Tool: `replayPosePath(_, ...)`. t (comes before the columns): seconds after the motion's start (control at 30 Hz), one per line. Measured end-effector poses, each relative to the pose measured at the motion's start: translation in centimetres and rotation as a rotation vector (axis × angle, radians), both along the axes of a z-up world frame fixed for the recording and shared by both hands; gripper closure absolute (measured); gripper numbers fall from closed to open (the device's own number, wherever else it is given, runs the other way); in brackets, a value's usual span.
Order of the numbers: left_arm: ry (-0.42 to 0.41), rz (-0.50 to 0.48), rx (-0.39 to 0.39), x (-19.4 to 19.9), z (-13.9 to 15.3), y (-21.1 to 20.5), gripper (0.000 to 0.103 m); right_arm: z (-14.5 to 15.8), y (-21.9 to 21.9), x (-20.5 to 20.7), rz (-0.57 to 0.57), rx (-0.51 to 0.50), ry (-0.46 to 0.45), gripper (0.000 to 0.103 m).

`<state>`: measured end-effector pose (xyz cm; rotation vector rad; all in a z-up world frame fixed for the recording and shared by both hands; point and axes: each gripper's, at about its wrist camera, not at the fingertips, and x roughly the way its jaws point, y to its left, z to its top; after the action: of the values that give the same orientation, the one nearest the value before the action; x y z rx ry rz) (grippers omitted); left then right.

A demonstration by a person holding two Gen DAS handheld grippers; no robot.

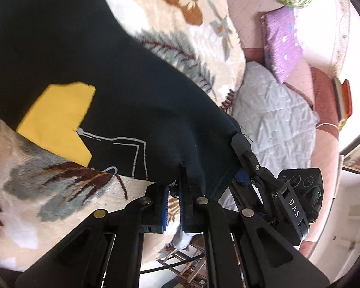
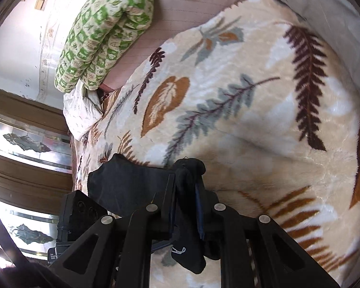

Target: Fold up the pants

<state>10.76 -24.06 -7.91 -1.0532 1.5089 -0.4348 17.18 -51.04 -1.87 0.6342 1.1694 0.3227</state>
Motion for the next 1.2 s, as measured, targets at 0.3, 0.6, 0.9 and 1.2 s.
replayPosePath(0.3, -0.027, 0.065, -0.046, 1.4, 1.9, 6.3, 0.098, 3.2, 6.3, 1.2, 0.020, -0.052, -0.009, 0.089)
replayPosePath(0.6, 0.005, 0.155, -0.039, 2.1, 0.6, 14.6, 0.098, 2.6, 15.9, 3.2, 0.098, -0.108, 0.020, 0.089)
replayPosePath(0.9, 0.097, 0.172, -0.045, 2.5, -2.9, 18.9, 0.098, -0.2, 23.2, 5.1, 0.169, -0.282, 0.115, 0.087)
replayPosePath(1.2, 0.070, 0.113, 0.011, 3.2, -1.8, 22.5, 0.097, -0.7, 26.4, 6.5, 0.176, -0.344, 0.176, 0.078)
